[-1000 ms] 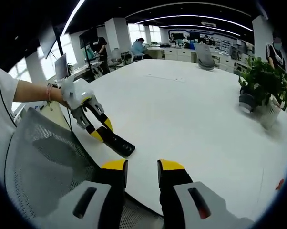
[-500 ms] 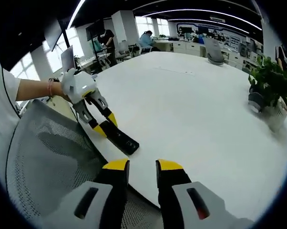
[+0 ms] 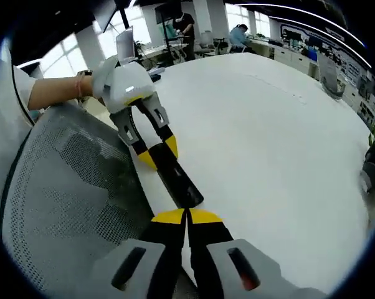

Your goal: Press the specified remote control buttons in sequence, fully releasing each button before pressing the next.

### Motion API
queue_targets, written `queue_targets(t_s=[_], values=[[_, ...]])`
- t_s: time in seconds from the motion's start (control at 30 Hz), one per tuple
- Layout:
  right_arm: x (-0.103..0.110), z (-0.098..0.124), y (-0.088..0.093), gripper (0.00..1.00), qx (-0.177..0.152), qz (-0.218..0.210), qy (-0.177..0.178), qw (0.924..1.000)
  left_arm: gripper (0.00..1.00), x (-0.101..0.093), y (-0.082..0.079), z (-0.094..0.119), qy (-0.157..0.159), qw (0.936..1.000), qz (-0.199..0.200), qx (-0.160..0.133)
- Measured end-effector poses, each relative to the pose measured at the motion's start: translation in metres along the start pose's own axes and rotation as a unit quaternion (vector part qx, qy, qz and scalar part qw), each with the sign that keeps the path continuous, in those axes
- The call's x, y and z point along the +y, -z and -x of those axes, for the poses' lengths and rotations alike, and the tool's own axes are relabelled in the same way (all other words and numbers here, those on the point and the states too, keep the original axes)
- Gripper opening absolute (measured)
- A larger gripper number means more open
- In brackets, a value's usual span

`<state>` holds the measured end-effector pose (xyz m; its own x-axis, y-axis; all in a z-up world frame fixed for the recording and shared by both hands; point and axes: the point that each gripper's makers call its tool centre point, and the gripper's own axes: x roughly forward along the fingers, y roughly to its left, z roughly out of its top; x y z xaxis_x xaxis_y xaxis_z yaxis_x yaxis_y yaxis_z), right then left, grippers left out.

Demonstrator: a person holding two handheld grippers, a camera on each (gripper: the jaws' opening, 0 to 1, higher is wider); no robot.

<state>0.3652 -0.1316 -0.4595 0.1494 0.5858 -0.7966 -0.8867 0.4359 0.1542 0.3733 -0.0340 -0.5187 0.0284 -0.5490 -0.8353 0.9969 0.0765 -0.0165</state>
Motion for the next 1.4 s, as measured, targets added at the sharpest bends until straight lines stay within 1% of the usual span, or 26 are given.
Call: queue_targets(t_s=[0.2,0.4,0.57,0.7,0.8,0.87,0.97,1.07,1.17,1.2,1.27,1.33,1.4], values=[[-0.008,-0.028,0.012,0.00,0.053,0.055,-0.004,0.9971,0.24,0.001,0.000,0.000,0.000,1.0000,0.002,-0.004],[-0.012,-0.041,0.009,0.00,0.064,0.077,-0.005,0.9950,0.24,0.001,0.001,-0.001,0.003,1.0000,0.003,-0.006],[-0.010,-0.049,0.007,0.00,0.078,0.093,-0.017,0.9925,0.24,0.001,0.000,-0.001,0.002,1.0000,0.000,-0.006],[-0.010,-0.053,0.012,0.00,0.102,0.123,-0.019,0.9869,0.24,0.001,0.000,-0.001,0.004,1.0000,0.003,-0.007],[-0.010,-0.054,0.010,0.00,0.107,0.132,-0.018,0.9853,0.24,0.001,0.000,-0.001,0.004,1.0000,0.002,-0.008],[-0.010,-0.054,0.010,0.00,0.118,0.141,-0.017,0.9827,0.24,0.001,0.000,-0.001,0.006,0.9999,0.001,-0.008],[-0.010,-0.055,0.011,0.00,0.147,0.173,-0.017,0.9738,0.24,0.001,0.000,-0.001,0.006,1.0000,-0.001,-0.008],[-0.010,-0.056,0.010,0.00,0.165,0.184,-0.017,0.9689,0.24,0.001,0.000,-0.001,0.007,1.0000,-0.002,-0.006],[-0.010,-0.056,0.010,0.00,0.176,0.190,-0.021,0.9657,0.24,0.001,0.000,-0.001,0.008,0.9999,-0.003,-0.006],[-0.010,-0.056,0.011,0.00,0.180,0.188,-0.022,0.9652,0.24,0.001,0.000,-0.001,0.008,0.9999,-0.002,-0.007],[-0.011,-0.056,0.011,0.00,0.183,0.166,-0.023,0.9686,0.24,0.001,0.000,-0.001,0.008,0.9999,-0.002,-0.007],[-0.012,-0.055,0.012,0.00,0.178,0.162,-0.025,0.9702,0.24,0.001,0.001,-0.001,0.009,0.9999,-0.002,-0.008],[-0.011,-0.055,0.012,0.00,0.164,0.148,-0.027,0.9748,0.24,0.001,0.001,-0.001,0.009,0.9999,-0.002,-0.008]])
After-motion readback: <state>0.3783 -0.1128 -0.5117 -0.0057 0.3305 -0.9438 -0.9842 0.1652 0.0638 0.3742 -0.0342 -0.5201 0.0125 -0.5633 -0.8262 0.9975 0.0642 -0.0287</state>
